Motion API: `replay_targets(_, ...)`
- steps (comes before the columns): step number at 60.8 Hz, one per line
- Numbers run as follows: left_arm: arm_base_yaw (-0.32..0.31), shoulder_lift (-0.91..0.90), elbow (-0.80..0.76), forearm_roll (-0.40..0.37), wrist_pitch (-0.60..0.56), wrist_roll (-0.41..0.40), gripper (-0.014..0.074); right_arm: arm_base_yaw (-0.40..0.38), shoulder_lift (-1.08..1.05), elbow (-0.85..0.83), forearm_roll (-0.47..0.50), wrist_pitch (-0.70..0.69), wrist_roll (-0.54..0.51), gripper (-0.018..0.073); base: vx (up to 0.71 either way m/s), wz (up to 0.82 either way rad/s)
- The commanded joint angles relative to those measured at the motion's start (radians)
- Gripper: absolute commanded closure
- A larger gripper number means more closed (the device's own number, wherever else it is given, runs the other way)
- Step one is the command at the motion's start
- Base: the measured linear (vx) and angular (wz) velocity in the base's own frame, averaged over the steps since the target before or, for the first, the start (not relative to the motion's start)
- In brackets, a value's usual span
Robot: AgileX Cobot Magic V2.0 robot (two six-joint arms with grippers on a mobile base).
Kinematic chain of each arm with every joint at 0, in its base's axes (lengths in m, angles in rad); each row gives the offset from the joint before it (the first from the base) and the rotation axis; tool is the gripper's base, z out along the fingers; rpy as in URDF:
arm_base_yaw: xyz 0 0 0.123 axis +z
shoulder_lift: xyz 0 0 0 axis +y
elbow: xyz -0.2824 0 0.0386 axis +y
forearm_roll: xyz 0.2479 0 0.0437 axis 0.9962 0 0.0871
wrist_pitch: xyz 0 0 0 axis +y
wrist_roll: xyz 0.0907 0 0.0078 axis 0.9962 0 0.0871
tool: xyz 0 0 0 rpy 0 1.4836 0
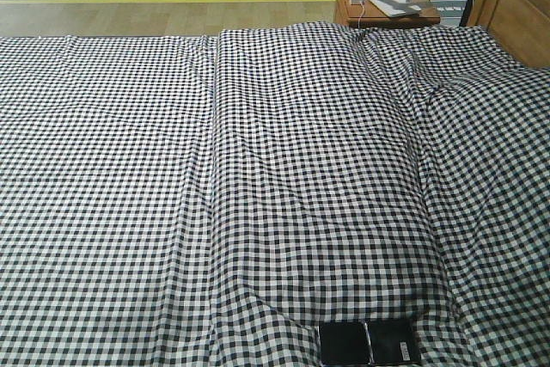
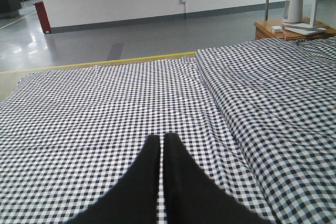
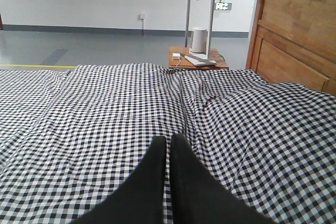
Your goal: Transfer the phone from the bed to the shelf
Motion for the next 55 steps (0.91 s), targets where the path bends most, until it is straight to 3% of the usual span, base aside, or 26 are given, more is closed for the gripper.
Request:
replay_targets(1, 0.000, -0.010, -0.026, -0.005, -0.070, -0.004, 0.0596, -0.003, -0.005, 0.008, -0.012, -0.077, -0.005, 0.0563, 0.00, 0.00)
replay_targets(55, 0.000, -0.010, -0.026, -0.005, -0.070, -0.004, 0.0596, -0.003, -0.005, 0.008, -0.012, -0.077, -0.005, 0.0563, 0.00, 0.00)
